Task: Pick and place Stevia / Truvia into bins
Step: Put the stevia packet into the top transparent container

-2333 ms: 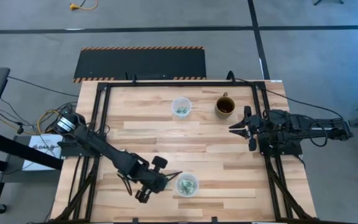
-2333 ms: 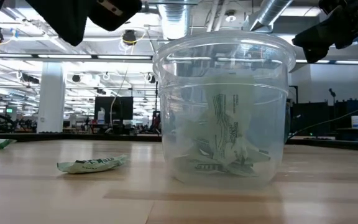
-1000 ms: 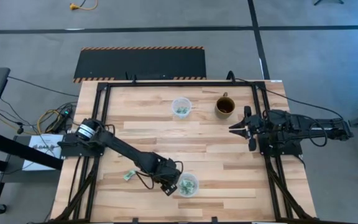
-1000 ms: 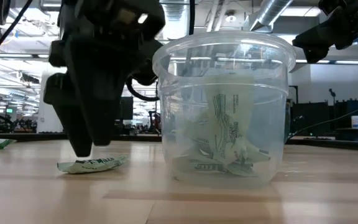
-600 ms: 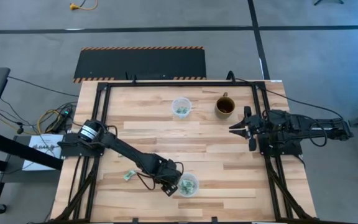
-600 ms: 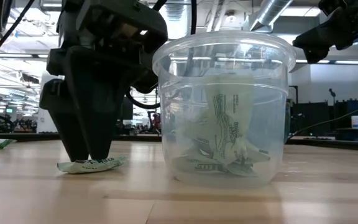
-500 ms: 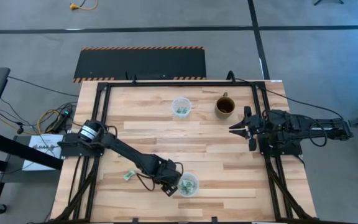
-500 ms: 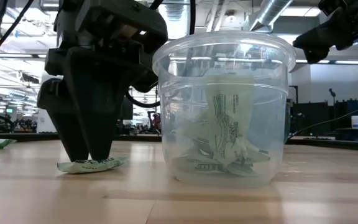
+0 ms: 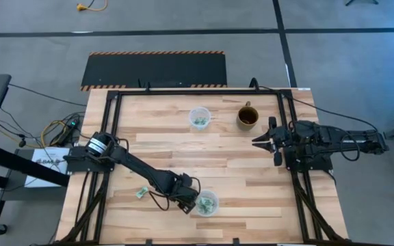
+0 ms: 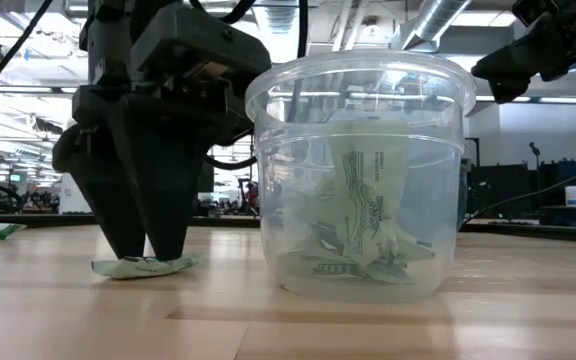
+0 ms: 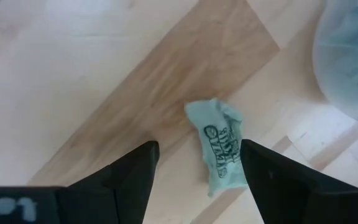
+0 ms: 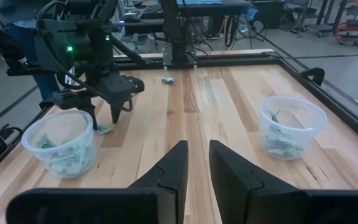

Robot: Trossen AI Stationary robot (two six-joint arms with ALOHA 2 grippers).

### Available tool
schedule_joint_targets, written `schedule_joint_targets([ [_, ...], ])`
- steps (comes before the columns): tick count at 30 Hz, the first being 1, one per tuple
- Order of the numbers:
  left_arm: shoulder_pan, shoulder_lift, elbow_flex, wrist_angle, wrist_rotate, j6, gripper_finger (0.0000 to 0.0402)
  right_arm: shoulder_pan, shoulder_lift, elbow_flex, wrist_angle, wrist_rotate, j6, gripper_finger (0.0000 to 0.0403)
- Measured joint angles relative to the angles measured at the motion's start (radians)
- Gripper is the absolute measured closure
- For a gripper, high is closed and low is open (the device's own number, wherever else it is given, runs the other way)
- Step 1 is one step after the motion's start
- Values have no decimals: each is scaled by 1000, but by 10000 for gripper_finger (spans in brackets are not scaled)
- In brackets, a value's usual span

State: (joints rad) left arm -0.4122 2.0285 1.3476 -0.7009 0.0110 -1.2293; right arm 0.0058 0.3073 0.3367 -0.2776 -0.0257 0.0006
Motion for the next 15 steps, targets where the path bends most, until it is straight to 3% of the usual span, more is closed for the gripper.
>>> schedule_joint_targets([
  [15, 9, 1, -2, -107, -66, -12, 168, 0, 0, 0, 0, 0, 0, 344],
])
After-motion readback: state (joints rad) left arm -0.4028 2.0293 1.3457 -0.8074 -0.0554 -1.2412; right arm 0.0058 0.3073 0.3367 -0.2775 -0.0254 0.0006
